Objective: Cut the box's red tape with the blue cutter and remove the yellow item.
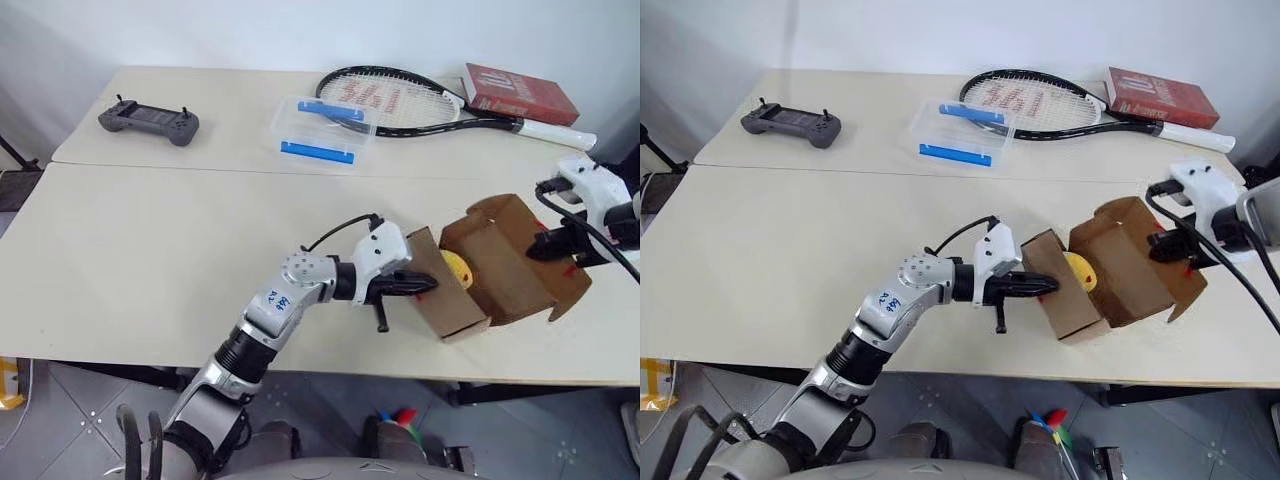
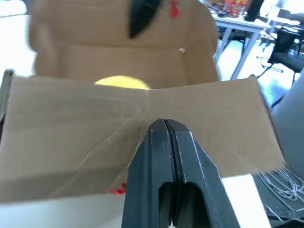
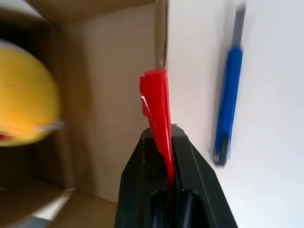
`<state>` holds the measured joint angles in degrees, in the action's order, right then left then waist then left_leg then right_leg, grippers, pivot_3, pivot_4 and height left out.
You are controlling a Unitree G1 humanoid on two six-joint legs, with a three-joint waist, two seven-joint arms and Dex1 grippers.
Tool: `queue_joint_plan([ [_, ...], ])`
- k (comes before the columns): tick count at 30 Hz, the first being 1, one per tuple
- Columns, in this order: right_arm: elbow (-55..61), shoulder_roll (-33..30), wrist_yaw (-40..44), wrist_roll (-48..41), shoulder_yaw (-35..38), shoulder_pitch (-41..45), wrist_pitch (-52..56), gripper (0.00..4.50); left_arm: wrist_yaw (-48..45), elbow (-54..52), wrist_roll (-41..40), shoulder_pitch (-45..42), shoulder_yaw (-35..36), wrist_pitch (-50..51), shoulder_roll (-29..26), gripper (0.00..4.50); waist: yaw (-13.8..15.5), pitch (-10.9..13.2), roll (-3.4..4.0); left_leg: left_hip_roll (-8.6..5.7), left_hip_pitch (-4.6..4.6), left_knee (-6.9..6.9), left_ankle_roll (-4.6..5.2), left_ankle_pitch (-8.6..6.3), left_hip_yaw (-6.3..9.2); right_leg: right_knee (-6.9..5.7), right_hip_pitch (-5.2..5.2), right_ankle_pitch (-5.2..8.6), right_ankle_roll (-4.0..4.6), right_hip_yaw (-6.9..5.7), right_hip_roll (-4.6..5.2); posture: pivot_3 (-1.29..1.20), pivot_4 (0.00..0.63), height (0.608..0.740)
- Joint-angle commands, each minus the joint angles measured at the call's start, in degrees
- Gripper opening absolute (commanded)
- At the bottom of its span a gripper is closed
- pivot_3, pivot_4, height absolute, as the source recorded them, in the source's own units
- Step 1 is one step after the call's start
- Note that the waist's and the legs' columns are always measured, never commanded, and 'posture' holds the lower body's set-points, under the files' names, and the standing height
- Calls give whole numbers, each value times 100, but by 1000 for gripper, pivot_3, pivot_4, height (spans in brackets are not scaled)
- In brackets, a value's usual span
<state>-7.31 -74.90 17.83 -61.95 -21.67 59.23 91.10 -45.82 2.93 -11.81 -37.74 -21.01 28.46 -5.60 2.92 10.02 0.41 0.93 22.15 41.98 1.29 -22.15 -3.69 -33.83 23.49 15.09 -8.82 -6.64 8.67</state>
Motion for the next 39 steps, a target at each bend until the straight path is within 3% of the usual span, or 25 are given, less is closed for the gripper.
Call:
queue_joint_plan([
  [1, 116, 177, 505, 396, 297, -138, 65, 25, 214, 115, 137, 209, 43, 304, -183, 0, -3, 0, 0, 1, 0, 3, 1, 2, -1, -2, 0, -2, 2, 1, 0, 0, 150, 740],
  [11, 453, 894, 563, 489, 1013, -542, 140, 25, 379, -273, 27, 350, 357, 501, -363, 0, 12, 0, 2, 0, 11, 6, 3, 13, -4, -6, 16, -19, 6, 7, 0, 0, 150, 740],
  [19, 750, 1225, -206, -438, 1403, -925, 140, 25, 497, -556, -34, 396, 623, 795, -636, 0, -24, 0, 2, 0, 10, -14, 1, 13, -4, -3, 19, -20, 3, -6, -1, 0, 150, 740],
  [27, 843, 1355, -572, -333, 1813, -1300, 140, 25, 422, -561, -184, 337, 785, 985, -759, 0, -25, 0, 2, 0, 9, -13, 1, 13, -7, -2, 18, -20, 2, -5, -1, 0, 150, 740],
  [34, 1429, 1274, -182, -568, 3110, -1904, 64, 2355, 281, -1032, -591, 403, 1311, 1571, -1250, 2048, -26, 1, 2, 1, 10, -17, 0, 14, -7, -2, 20, -21, 1, -5, -1, 0, 150, 740],
  [39, 2090, 785, 2049, 341, 4669, -3546, -2344, 4105, -969, -1629, -1775, 877, 2392, 1873, -2493, 3561, -33, 3, -2, 2, 3, -27, -4, 11, -7, 1, 20, -22, -2, -5, -3, 0, 150, 740],
])
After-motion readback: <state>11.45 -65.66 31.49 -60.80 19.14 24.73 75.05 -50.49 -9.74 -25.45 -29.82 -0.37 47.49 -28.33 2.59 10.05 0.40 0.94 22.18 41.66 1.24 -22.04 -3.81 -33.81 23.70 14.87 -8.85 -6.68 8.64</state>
